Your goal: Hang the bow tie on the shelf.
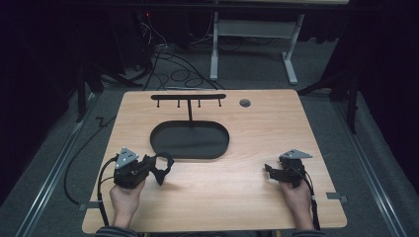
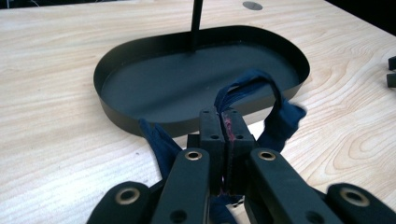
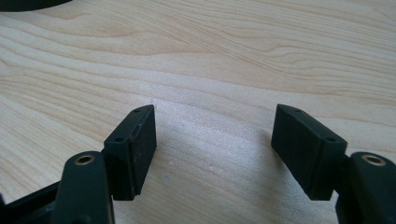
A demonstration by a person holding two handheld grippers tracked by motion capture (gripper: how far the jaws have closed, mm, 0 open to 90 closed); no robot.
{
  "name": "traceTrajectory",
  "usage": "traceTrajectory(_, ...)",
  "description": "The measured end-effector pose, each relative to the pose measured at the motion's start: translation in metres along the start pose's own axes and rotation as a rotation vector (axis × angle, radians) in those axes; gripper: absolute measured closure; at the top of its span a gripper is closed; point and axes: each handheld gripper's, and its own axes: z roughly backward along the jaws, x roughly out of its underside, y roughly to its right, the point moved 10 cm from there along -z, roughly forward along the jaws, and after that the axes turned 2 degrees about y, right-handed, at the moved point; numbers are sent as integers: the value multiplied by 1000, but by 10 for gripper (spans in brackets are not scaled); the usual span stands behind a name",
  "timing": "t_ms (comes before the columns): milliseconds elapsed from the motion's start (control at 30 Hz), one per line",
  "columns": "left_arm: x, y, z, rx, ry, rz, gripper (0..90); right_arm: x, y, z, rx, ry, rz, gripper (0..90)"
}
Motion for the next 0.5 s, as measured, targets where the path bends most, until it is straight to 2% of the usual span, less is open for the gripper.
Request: traceTrajectory(500,-20,-4,5,10,22,-2,887,0,0,0,-3,-1,-2,325)
